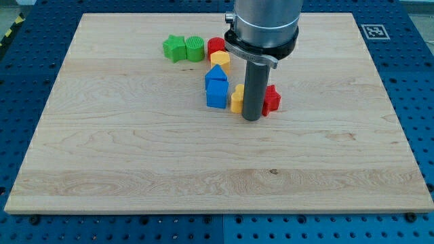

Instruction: Place your arm towards the red star

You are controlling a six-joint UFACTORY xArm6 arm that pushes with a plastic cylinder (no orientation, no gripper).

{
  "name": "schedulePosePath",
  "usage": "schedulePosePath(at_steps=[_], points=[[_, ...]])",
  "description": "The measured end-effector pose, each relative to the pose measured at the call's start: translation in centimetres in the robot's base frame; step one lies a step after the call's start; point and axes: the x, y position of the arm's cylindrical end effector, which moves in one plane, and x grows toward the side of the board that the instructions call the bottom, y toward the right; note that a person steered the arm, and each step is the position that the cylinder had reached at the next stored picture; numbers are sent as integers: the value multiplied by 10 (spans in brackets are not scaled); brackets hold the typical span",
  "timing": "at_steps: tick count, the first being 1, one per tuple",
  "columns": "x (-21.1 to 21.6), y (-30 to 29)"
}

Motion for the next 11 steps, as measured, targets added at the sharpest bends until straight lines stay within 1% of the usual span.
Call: schedulePosePath(at_steps=[2, 3, 4, 5, 11], points=[[0, -2], [31, 2], [34, 56], [20, 61], [23, 55]])
